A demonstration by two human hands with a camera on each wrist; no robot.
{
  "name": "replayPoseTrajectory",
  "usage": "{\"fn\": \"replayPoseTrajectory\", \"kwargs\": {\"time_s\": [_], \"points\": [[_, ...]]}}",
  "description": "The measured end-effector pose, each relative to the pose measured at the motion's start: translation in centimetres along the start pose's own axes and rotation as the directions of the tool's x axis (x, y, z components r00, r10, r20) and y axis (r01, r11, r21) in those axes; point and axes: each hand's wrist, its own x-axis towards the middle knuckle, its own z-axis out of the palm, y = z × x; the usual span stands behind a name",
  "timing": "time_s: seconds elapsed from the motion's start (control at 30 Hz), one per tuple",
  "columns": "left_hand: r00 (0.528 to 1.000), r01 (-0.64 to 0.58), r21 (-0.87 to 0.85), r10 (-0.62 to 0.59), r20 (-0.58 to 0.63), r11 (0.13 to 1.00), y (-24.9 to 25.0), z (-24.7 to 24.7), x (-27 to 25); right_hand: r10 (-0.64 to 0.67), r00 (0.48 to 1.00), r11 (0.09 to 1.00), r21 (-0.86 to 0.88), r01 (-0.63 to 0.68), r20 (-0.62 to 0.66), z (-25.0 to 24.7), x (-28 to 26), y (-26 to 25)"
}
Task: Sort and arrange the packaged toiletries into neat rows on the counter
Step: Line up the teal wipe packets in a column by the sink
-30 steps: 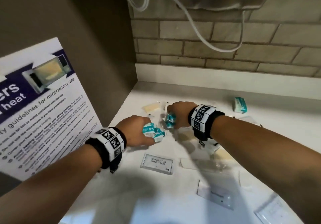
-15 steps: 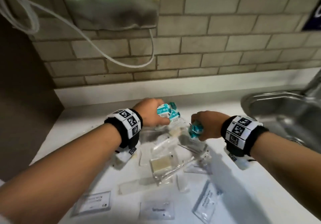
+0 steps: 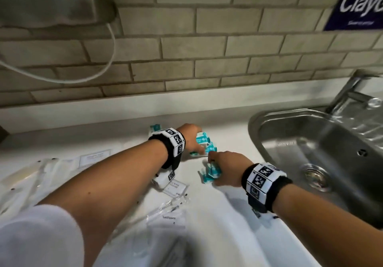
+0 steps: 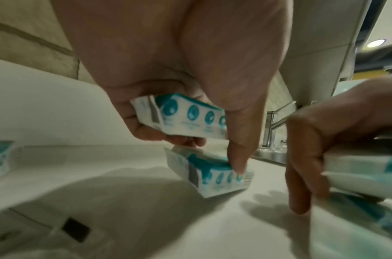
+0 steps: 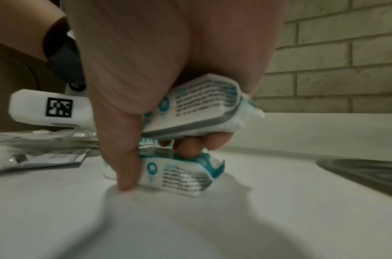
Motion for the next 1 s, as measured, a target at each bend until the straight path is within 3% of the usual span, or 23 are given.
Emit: {"fn": "replayPoseTrajectory", "kwargs": {"time_s": [0.27, 0.37, 0.5, 0.6, 0.7, 0.87, 1.0], "points": [[0.994, 0.066, -0.085, -0.058, 0.092, 0.994, -0.2, 0.1, 2.1, -0.198, 0.974, 0.978, 0.041, 0.203, -0.11, 0.4, 3.0, 1.8], [0.991, 0.074, -0.101, -0.061, 0.122, 0.992, -0.9, -0.2, 2.3, -0.175, 0.977, 0.971, 0.144, 0.192, -0.125, 0.1, 3.7, 2.6], [0.987, 0.16, -0.202, -0.157, 0.03, 0.966, -1.5, -0.7, 2.4, -0.123, 0.98, 0.906, 0.386, 0.175, -0.156, -0.3, 3.2, 3.8], [0.978, 0.207, -0.239, -0.21, 0.011, 0.949, -1.8, -1.1, 2.5, -0.121, 0.988, 0.915, 0.374, 0.15, -0.1, -1.3, 1.8, 4.6], [0.986, 0.161, -0.177, -0.165, -0.013, 0.971, -1.7, -1.3, 2.6, -0.132, 0.989, 0.938, 0.314, 0.144, -0.061, -1.6, 0.4, 4.9], [0.994, 0.039, -0.198, -0.058, -0.092, 0.979, -1.2, -1.3, 2.9, -0.169, 0.984, 0.916, 0.362, 0.175, -0.048, -0.7, -0.5, 4.3], [0.997, 0.022, -0.22, -0.038, -0.067, 0.975, -1.4, -1.1, 3.1, -0.175, 0.985, 0.927, 0.337, 0.166, -0.004, 0.1, -0.7, 4.0]]}}
